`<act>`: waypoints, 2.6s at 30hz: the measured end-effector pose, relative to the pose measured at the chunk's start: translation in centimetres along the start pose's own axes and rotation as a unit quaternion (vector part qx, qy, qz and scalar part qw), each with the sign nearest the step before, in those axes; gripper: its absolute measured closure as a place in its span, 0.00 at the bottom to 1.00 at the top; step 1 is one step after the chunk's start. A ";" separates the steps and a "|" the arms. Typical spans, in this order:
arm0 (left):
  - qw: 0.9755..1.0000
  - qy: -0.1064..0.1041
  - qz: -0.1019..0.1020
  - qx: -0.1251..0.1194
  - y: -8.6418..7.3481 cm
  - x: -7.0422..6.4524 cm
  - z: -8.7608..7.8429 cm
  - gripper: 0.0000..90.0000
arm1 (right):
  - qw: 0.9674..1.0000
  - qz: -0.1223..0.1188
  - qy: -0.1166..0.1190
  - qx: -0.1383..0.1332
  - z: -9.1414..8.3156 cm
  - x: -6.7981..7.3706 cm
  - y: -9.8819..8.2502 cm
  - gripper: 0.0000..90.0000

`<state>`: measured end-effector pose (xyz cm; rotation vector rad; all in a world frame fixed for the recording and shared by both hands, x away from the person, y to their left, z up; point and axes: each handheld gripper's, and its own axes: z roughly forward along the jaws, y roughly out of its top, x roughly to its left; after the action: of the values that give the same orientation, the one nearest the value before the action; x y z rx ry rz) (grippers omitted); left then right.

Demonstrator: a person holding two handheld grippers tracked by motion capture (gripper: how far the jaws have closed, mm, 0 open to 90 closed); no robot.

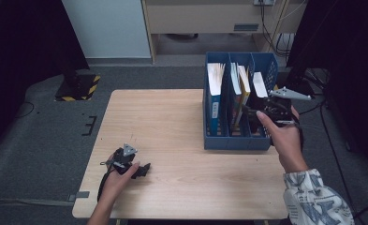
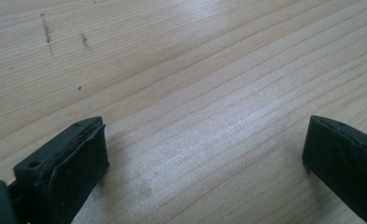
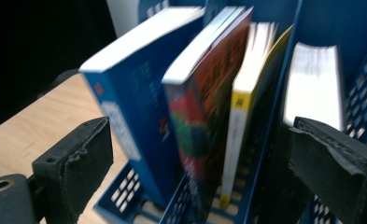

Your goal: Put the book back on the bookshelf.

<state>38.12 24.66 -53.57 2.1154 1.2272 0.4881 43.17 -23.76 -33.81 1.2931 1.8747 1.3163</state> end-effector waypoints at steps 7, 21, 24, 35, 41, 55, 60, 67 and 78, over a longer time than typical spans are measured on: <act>1.000 0.000 0.000 -0.002 -0.1 0.0 0.0 0.00 | 1.000 -0.017 0.014 0.019 -0.3 1.5 -4.5 0.08; 1.000 0.000 0.000 -0.004 -0.1 0.0 0.0 0.00 | 0.997 -0.024 0.038 0.056 -0.1 3.7 -11.2 0.09; 1.000 0.000 0.000 -0.004 -0.1 0.0 0.0 0.00 | 0.996 -0.031 0.046 0.068 0.2 4.3 -12.6 0.09; 1.000 -0.001 0.001 -0.004 -0.1 -0.1 0.0 0.00 | 0.991 -0.057 0.079 0.087 1.3 6.7 -15.5 0.09; 1.000 -0.003 0.003 -0.002 0.0 -0.1 0.0 0.00 | 0.984 -0.085 0.111 0.111 2.3 8.8 -16.2 0.10; 1.000 -0.004 0.004 -0.002 0.0 -0.1 0.0 0.00 | 0.964 -0.137 0.165 0.155 5.8 13.4 -18.0 0.12; 1.000 -0.005 0.005 -0.001 0.0 -0.1 0.0 0.00 | 0.958 -0.153 0.167 0.173 8.4 15.6 -18.5 0.12; 1.000 -0.005 0.005 -0.001 0.0 -0.1 0.0 0.00 | 0.960 -0.152 0.157 0.174 10.8 16.7 -18.4 0.12; 1.000 -0.005 0.008 0.001 0.0 -0.1 0.0 0.00 | 0.963 -0.149 0.132 0.182 12.3 16.9 -18.7 0.09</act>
<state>38.13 24.58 -53.57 2.1281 1.2069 0.4816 38.30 -4.75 -53.87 0.9757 2.4770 1.0578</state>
